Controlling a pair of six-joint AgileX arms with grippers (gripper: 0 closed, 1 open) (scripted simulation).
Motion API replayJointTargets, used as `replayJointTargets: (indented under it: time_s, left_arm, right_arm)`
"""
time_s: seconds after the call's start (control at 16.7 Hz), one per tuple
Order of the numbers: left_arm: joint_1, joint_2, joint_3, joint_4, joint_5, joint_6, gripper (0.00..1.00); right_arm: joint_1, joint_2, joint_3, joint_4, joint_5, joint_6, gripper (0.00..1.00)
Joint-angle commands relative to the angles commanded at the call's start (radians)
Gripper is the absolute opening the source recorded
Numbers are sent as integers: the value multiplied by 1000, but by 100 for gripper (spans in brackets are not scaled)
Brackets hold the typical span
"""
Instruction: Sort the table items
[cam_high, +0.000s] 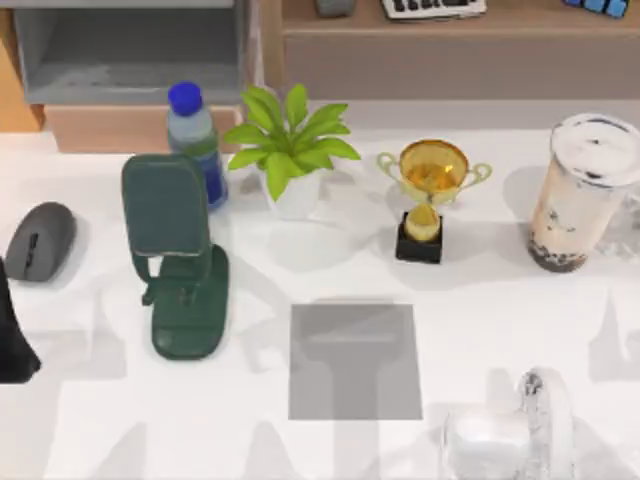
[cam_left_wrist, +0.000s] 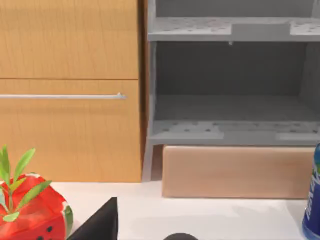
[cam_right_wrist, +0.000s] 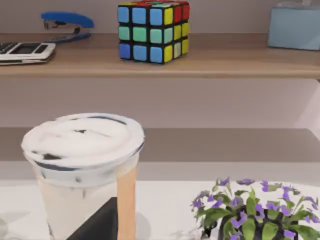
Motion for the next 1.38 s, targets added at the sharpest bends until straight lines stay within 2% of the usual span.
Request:
replayJointTargets:
  time_s: [0.24, 0.54, 1.38]
  left_arm:
    - [3, 31, 30, -21, -3, 4, 100]
    - [12, 293, 273, -189, -8, 29, 100]
    - [19, 1729, 1429, -990, 10, 129, 100]
  right_arm:
    - [0, 0, 0, 0, 0, 0, 100]
    - [0, 0, 0, 0, 0, 0, 100]
    - [0, 0, 0, 0, 0, 0, 100]
